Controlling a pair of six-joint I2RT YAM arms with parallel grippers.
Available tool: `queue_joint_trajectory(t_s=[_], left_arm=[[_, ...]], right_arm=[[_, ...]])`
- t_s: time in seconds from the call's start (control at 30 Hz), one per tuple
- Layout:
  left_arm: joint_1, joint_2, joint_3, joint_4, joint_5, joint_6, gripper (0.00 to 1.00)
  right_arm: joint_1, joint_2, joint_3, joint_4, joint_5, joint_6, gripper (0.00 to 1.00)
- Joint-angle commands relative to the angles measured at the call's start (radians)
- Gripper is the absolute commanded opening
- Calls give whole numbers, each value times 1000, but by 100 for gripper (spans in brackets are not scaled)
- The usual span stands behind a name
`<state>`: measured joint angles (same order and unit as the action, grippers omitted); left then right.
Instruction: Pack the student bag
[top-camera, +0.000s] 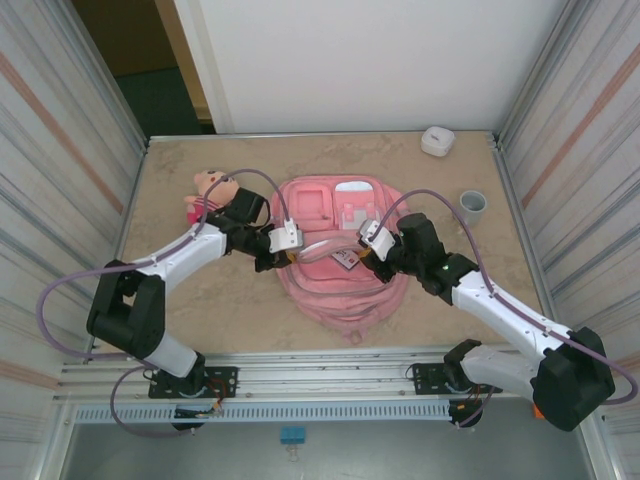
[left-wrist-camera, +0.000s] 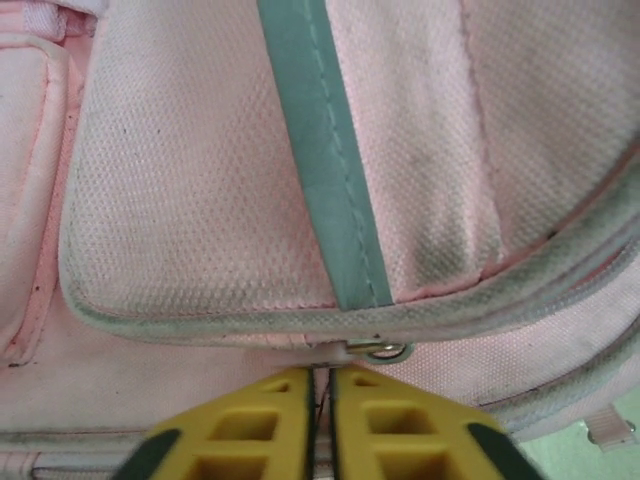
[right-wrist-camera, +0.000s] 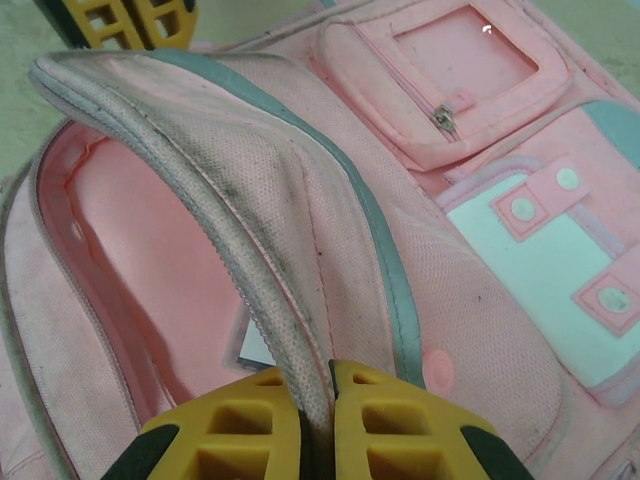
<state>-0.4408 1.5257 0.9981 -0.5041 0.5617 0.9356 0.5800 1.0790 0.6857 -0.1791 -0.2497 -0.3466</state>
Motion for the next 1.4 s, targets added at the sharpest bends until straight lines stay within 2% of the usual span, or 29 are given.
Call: queue_joint_trajectory(t_s=[0.0, 0.1, 0.2, 0.3, 0.37, 0.47, 0.57, 0.9, 1.03, 1.13, 1.37], left_arm=[[-25, -55, -14, -29, 106, -19, 3], [-27, -94, -45, 9, 128, -49, 1], [-29, -119, -85, 69, 95, -62, 5], [-18, -129, -106, 106, 11, -63, 28], [1, -134, -117, 131, 1, -64, 43], [5, -133, -124, 154, -11, -51, 59], [6, -117, -125, 181, -7, -52, 69], [-8, -40, -93, 81, -84, 34, 71], [11, -80, -120, 99, -84, 60, 78], [16, -94, -125, 122, -80, 38, 85], [18, -89, -139, 145, -74, 38, 86]], right_arm=[[3, -14, -5, 28, -9, 23, 19], [29, -23, -2, -5, 12, -2, 36], [81, -28, 8, -30, 61, -36, 53], [136, -14, 19, -27, 117, -68, 58], [163, 10, 26, -12, 134, -87, 60], [190, 70, 46, 10, 148, -112, 62], [209, 139, 71, 22, 159, -124, 62], [235, 189, 84, 43, 157, -135, 63], [248, 140, 61, 11, 121, -180, 65], [281, 142, 62, -30, 145, -219, 66], [319, 243, 95, -45, 204, -232, 67]])
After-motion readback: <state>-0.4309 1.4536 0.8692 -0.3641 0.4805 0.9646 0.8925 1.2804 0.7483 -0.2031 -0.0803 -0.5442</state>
